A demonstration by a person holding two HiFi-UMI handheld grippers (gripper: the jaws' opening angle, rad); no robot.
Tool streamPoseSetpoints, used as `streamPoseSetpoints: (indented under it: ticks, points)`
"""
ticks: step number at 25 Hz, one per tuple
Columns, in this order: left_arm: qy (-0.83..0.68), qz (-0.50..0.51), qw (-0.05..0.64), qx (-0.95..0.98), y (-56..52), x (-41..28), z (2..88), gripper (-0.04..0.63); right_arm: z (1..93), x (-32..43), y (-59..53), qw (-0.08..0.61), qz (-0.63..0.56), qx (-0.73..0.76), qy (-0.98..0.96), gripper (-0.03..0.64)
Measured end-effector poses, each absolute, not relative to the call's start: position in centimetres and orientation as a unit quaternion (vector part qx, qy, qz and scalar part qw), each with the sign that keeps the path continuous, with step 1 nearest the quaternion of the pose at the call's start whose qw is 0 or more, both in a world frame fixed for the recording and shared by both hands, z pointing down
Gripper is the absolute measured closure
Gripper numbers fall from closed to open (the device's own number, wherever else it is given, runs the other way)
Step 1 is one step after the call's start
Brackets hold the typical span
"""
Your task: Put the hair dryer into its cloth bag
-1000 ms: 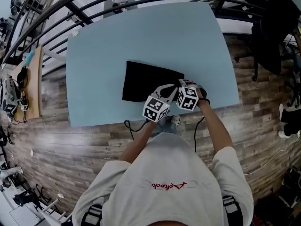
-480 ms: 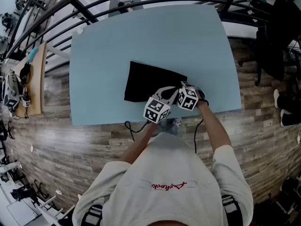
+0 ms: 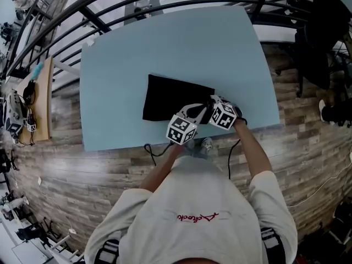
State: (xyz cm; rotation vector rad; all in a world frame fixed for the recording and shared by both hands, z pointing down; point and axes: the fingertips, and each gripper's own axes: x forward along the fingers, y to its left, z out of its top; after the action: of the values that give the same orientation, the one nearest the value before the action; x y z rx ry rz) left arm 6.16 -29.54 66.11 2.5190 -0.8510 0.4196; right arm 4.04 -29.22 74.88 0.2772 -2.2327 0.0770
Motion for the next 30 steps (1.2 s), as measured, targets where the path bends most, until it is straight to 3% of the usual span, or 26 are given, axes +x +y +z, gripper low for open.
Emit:
streamPoseSetpoints:
  ticks: [5, 8, 10, 16, 24, 27, 30]
  points:
    - [-0.281, 0.16, 0.223, 0.92, -28.9, 7.3, 66.6, 0.571, 73.5, 7.9, -30.1, 0.422, 0.049, 0.177, -0.888, 0.337]
    - [-0.271, 0.162, 0.206, 0.926, -28.8, 8.4, 66.4, 0.482, 73.1, 10.1, -30.2, 0.418, 0.056, 0.212, -0.882, 0.337]
    - [-0.266, 0.163, 0.194, 0.93, -28.6, 9.2, 66.0, 0.462, 72.8, 11.8, -30.1, 0.407, 0.076, 0.245, -0.877, 0.337]
    - [-0.254, 0.159, 0.17, 0.939, -27.9, 11.2, 64.3, 0.448, 70.1, 15.6, -29.2, 0.259, 0.195, 0.37, -0.871, 0.341]
    - [-0.248, 0.159, 0.155, 0.943, -27.7, 11.4, 62.9, 0.472, 65.5, 17.9, -28.7, 0.167, 0.192, 0.452, -0.855, 0.501]
    - [-0.239, 0.155, 0.145, 0.948, -27.0, 12.0, 62.3, 0.512, 64.3, 19.5, -27.5, 0.149, 0.178, 0.484, -0.844, 0.576]
    - [-0.234, 0.143, 0.126, 0.953, -26.8, 12.5, 61.0, 0.567, 62.1, 20.7, -26.3, 0.12, 0.162, 0.506, -0.839, 0.598]
